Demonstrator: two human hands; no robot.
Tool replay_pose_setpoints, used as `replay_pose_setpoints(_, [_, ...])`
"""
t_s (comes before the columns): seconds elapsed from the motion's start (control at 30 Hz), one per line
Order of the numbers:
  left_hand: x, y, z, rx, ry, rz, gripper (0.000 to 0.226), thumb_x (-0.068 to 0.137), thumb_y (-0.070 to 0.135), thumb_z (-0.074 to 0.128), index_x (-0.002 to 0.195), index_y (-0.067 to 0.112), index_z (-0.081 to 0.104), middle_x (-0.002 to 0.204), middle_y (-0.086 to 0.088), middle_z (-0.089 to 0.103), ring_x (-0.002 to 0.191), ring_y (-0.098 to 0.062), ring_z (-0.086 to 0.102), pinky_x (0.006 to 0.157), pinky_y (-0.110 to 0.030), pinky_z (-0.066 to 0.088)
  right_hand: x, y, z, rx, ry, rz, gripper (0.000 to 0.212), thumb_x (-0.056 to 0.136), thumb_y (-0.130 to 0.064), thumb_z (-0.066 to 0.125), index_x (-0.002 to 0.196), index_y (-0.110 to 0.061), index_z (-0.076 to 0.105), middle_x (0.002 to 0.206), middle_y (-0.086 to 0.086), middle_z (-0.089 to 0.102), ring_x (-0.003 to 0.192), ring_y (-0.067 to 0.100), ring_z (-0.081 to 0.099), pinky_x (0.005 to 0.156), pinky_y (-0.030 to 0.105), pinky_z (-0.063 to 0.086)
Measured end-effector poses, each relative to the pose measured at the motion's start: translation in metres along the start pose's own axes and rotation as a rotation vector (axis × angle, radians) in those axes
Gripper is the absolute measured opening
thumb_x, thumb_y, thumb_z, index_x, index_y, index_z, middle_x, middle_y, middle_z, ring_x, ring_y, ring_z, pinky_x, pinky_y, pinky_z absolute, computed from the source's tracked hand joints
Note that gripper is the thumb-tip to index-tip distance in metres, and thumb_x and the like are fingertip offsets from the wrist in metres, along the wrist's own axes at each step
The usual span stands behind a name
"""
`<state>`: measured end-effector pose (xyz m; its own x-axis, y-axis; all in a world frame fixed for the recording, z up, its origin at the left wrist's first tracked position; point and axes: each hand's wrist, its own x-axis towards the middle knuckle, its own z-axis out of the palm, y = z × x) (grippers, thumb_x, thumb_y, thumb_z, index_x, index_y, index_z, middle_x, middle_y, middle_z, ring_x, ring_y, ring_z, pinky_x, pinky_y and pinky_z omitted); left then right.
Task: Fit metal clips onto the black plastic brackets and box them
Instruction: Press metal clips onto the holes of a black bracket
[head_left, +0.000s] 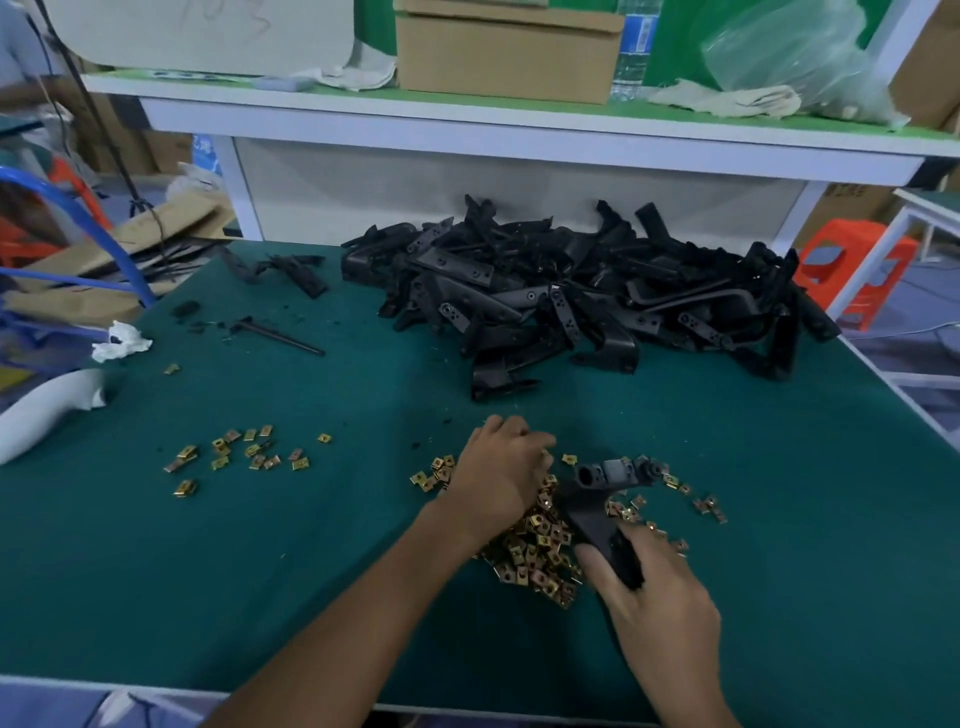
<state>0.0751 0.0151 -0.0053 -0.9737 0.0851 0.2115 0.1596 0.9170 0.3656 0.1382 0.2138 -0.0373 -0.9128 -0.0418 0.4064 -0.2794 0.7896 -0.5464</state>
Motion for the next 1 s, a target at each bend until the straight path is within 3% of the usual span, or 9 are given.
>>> replay_pose_setpoints(0.13, [0.026, 0.012, 0.001, 0.173, -0.142, 0.056, 0.033, 0.106, 0.025, 0.046, 0.134, 0.016, 0.061, 0.129, -0.012, 0.054, 0.123, -0.032, 0.041, 0.104, -0.043, 0.039, 0.0, 0.0, -0.002, 0.023, -0.045, 0.032, 0.062, 0.073, -0.073, 0.051, 0.105, -0.025, 0.073, 0.086, -0.007, 0.068, 0.079, 0.024, 0.065, 0.06, 0.033, 0.043])
replay_pose_setpoints(0.27, [0.03, 0.017, 0.005, 0.158, -0.166, 0.097, 0.022, 0.098, 0.016, 0.056, 0.116, 0.016, 0.068, 0.121, -0.009, 0.058, 0.118, -0.029, 0.046, 0.101, -0.038, 0.037, 0.001, -0.002, -0.003, 0.016, -0.056, 0.028, 0.062, 0.075, -0.074, 0.048, 0.106, -0.026, 0.073, 0.084, -0.008, 0.066, 0.078, 0.022, 0.064, 0.061, 0.033, 0.045])
replay_pose_setpoints(0.43, [0.028, 0.018, 0.0, -0.168, -0.104, -0.028, 0.013, 0.098, 0.016, 0.056, 0.106, 0.01, 0.063, 0.105, -0.009, 0.07, 0.102, -0.029, 0.062, 0.093, -0.041, 0.047, 0.001, -0.002, -0.005, 0.015, -0.069, 0.017, 0.063, 0.077, -0.074, 0.047, 0.108, -0.026, 0.073, 0.083, -0.01, 0.065, 0.077, 0.021, 0.064, 0.059, 0.031, 0.04])
replay_pose_setpoints(0.5, [0.023, 0.014, -0.008, -0.341, -0.095, -0.118, 0.019, 0.101, 0.022, 0.055, 0.115, 0.012, 0.064, 0.113, -0.007, 0.072, 0.107, -0.025, 0.065, 0.092, -0.038, 0.051, 0.001, -0.003, -0.005, 0.015, -0.084, 0.01, 0.062, 0.077, -0.075, 0.047, 0.108, -0.028, 0.073, 0.083, -0.012, 0.063, 0.077, 0.02, 0.063, 0.059, 0.03, 0.039])
replay_pose_setpoints(0.6, [0.009, 0.0, -0.018, -0.395, -0.078, -0.107, 0.027, 0.104, 0.031, 0.053, 0.124, 0.017, 0.064, 0.121, 0.0, 0.071, 0.111, -0.016, 0.065, 0.093, -0.03, 0.051, 0.001, -0.004, -0.005, -0.008, -0.092, -0.022, 0.058, 0.08, -0.074, 0.05, 0.105, -0.028, 0.073, 0.082, -0.012, 0.063, 0.075, 0.019, 0.063, 0.056, 0.031, 0.042])
replay_pose_setpoints(0.73, [-0.012, -0.02, -0.025, -0.54, -0.08, -0.167, 0.005, 0.096, 0.038, 0.067, 0.098, 0.034, 0.066, 0.096, 0.016, 0.073, 0.089, 0.004, 0.066, 0.076, -0.014, 0.05, 0.0, -0.006, -0.005, -0.024, -0.09, -0.066, 0.062, 0.085, -0.078, 0.043, 0.106, -0.028, 0.072, 0.082, -0.012, 0.065, 0.073, 0.018, 0.063, 0.054, 0.032, 0.046])
replay_pose_setpoints(0.8, [-0.019, -0.026, -0.027, -0.634, -0.074, -0.222, 0.007, 0.093, 0.034, 0.071, 0.09, 0.035, 0.065, 0.086, 0.015, 0.072, 0.081, 0.002, 0.066, 0.073, -0.017, 0.051, 0.0, -0.008, -0.004, -0.019, -0.07, -0.092, 0.061, 0.083, -0.076, 0.044, 0.103, -0.026, 0.073, 0.079, -0.011, 0.065, 0.069, 0.018, 0.063, 0.051, 0.029, 0.042])
replay_pose_setpoints(0.93, [-0.034, -0.031, -0.024, -0.732, -0.067, -0.277, 0.008, 0.095, 0.028, 0.068, 0.09, 0.033, 0.067, 0.08, 0.023, 0.068, 0.074, 0.006, 0.06, 0.071, -0.014, 0.045, 0.005, -0.014, -0.003, 0.03, -0.049, -0.049, 0.066, 0.079, -0.081, 0.046, 0.107, -0.027, 0.07, 0.082, -0.015, 0.061, 0.07, 0.014, 0.058, 0.055, 0.029, 0.04])
replay_pose_setpoints(1.0, [-0.043, -0.029, -0.02, -0.775, -0.066, -0.294, 0.009, 0.096, 0.026, 0.067, 0.09, 0.033, 0.066, 0.079, 0.024, 0.067, 0.073, 0.009, 0.058, 0.069, -0.009, 0.043, 0.011, -0.021, -0.001, 0.081, -0.062, 0.004, 0.054, 0.076, -0.078, 0.058, 0.108, -0.035, 0.064, 0.087, -0.022, 0.058, 0.075, 0.008, 0.056, 0.059, 0.032, 0.044])
